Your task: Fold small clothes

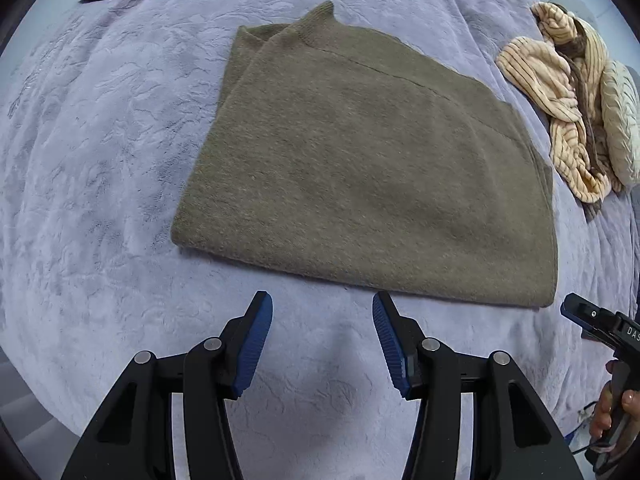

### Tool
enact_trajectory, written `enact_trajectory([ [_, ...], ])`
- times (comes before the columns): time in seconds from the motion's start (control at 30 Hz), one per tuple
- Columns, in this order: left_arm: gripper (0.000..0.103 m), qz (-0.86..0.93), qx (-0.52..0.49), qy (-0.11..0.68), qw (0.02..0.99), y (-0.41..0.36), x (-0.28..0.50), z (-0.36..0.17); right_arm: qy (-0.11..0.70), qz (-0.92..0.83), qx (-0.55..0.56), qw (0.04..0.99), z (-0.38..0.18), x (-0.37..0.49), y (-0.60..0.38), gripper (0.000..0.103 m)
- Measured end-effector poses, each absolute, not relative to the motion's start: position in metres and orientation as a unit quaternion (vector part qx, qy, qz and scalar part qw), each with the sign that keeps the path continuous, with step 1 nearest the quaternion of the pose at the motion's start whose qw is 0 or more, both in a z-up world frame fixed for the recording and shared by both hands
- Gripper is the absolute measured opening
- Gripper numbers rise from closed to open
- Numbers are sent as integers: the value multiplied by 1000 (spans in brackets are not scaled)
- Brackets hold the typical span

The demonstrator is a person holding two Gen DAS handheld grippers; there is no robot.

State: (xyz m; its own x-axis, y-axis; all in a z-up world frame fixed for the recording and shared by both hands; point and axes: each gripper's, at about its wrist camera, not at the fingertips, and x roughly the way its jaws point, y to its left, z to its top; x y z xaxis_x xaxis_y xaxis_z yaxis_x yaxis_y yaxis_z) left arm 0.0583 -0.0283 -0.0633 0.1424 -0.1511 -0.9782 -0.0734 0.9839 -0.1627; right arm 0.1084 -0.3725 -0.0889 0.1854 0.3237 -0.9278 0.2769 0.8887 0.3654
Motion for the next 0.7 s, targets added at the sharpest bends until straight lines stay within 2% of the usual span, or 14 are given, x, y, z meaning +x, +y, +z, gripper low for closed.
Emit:
enact_trajectory([
  [0.07,57,-28,-70,655,752,-38,51,-59,639,22,236,732,-86,103,-366,60],
  [0.1,74,-26,-65,655,752,-41,50,-57,641,25,235,730,-85,101,-362,60],
  [0.13,83,-22,-60,654,754,-44,46,-54,643,28,232,729,-84,100,-359,60],
  [0.17,87,-20,-57,651,757,-49,48,-52,645,30,225,730,-83,99,-355,62],
  [0.2,87,-22,-57,650,757,-54,48,-51,645,31,218,731,-82,98,-351,67],
  [0.37,87,-15,-53,664,745,-58,37,-46,648,37,210,731,-75,93,-343,69],
  [0.47,87,2,-41,670,741,-61,31,-42,644,34,201,737,-70,90,-340,74],
  [0.53,87,7,-37,669,742,-63,28,-39,640,33,195,742,-66,89,-338,81],
  [0.7,87,8,-23,664,747,-70,22,-30,634,28,171,754,-59,86,-330,86],
])
